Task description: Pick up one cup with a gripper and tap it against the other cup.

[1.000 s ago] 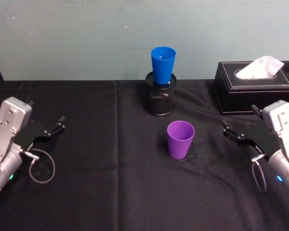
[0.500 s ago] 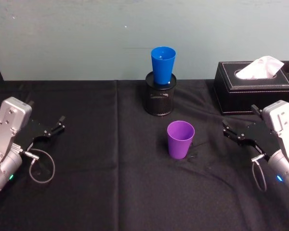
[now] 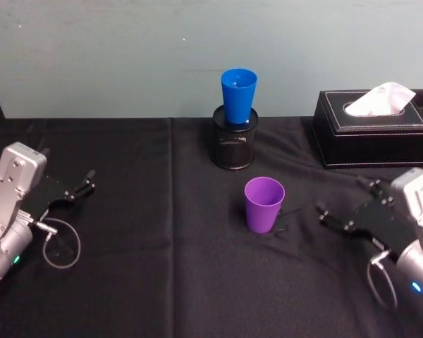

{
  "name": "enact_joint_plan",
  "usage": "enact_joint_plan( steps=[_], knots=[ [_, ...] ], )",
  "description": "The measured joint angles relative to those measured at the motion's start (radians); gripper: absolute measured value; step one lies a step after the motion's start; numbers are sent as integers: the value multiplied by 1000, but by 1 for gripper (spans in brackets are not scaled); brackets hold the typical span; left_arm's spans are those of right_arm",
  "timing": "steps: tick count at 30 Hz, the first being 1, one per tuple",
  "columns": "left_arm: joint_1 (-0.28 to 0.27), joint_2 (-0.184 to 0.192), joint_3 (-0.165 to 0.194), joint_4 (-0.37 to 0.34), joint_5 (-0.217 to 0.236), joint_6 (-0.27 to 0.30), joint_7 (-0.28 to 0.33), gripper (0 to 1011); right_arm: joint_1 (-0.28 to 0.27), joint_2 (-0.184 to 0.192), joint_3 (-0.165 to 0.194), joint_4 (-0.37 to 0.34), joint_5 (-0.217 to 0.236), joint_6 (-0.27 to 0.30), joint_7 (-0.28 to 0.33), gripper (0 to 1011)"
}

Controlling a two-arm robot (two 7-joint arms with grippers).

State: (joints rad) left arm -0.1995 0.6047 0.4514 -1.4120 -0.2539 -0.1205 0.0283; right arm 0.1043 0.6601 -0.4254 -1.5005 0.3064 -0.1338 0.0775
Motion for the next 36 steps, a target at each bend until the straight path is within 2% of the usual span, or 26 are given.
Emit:
enact_joint_plan(
  steps=[3, 5, 6, 10, 13, 23, 33, 36],
  knots=[
    [0, 0, 0, 0, 0, 0, 0, 1000, -29, 9, 0, -25, 54, -17, 90, 1003],
    [0, 0, 0, 0, 0, 0, 0, 1000, -32, 8, -4, -29, 74, -22, 126, 1003],
    [0, 0, 0, 0, 0, 0, 0, 1000, -31, 1, -9, -30, 90, -23, 158, 1003],
    [0, 0, 0, 0, 0, 0, 0, 1000, -12, -30, -21, -15, 122, -17, 218, 1003],
    [0, 0, 0, 0, 0, 0, 0, 1000, 11, -59, -33, 6, 129, -2, 243, 1003],
    [0, 0, 0, 0, 0, 0, 0, 1000, 99, -167, -52, 115, 109, 43, 256, 1003],
    [0, 0, 0, 0, 0, 0, 0, 1000, 136, -234, -42, 176, 110, 39, 281, 1003],
    [0, 0, 0, 0, 0, 0, 0, 1000, 136, -244, -36, 184, 110, 35, 284, 946]
  ],
)
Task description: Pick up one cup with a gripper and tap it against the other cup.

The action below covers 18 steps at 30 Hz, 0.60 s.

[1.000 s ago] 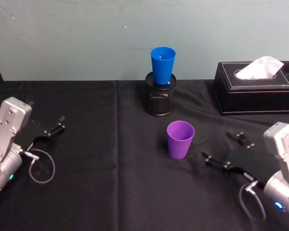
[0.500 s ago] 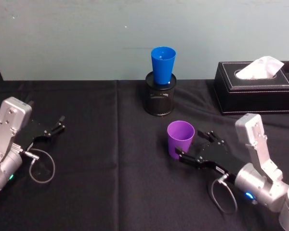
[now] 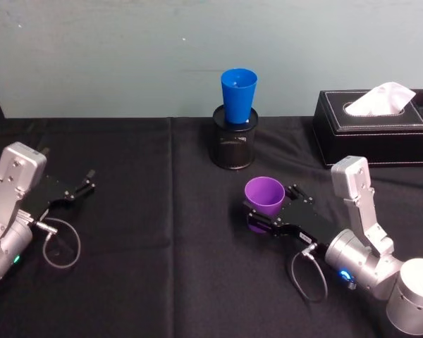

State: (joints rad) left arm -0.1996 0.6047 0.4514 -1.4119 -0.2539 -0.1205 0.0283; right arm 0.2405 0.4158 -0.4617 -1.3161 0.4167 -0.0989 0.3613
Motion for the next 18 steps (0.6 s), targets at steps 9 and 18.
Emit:
enact_joint_plan(
  steps=[9, 18],
  knots=[
    [0, 0, 0, 0, 0, 0, 0, 1000, -6, -32, 23, 23, -6, -11, 6, 784],
    [0, 0, 0, 0, 0, 0, 0, 1000, -16, -37, 43, -9, -31, -6, 9, 743]
  ],
)
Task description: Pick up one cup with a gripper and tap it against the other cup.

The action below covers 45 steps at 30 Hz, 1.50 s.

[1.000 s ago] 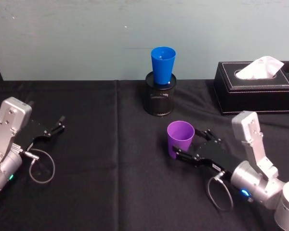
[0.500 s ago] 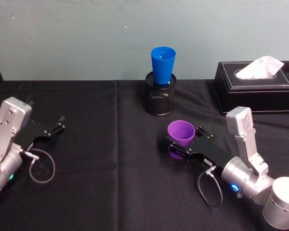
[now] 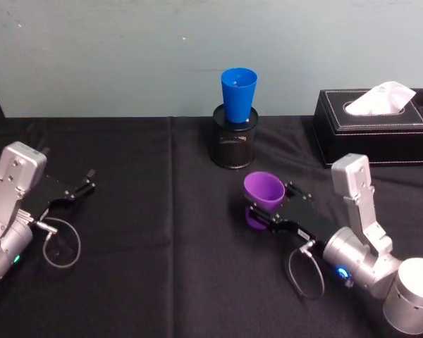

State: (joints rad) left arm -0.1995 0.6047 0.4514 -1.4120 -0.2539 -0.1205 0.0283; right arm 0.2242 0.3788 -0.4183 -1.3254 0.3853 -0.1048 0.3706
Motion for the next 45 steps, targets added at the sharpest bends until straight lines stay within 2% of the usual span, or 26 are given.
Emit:
enact_joint_plan(
  steps=[7, 17, 22, 45],
  knots=[
    [0, 0, 0, 0, 0, 0, 0, 1000, 7, 6, 27, -81, -16, 35, -7, 735],
    [0, 0, 0, 0, 0, 0, 0, 1000, 35, -1, 61, -135, -26, 103, -9, 735],
    [0, 0, 0, 0, 0, 0, 0, 1000, 40, -6, 68, -141, -29, 118, -2, 735],
    [0, 0, 0, 0, 0, 0, 0, 1000, 39, -4, 67, -142, -28, 115, -2, 735]
  ],
)
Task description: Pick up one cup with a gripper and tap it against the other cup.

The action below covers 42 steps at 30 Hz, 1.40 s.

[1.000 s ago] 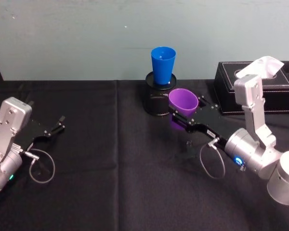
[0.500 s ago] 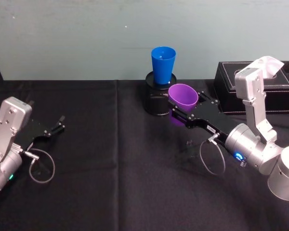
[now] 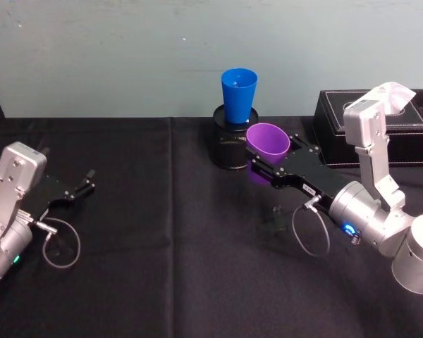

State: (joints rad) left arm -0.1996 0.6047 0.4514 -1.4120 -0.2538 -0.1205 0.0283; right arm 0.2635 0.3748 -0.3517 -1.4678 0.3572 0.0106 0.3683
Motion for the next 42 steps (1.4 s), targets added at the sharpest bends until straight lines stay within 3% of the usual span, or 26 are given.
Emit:
enact_joint_plan(
  steps=[42],
  knots=[
    [0, 0, 0, 0, 0, 0, 0, 1000, 0, 0, 0, 0, 0, -1, -1, 735]
  ],
)
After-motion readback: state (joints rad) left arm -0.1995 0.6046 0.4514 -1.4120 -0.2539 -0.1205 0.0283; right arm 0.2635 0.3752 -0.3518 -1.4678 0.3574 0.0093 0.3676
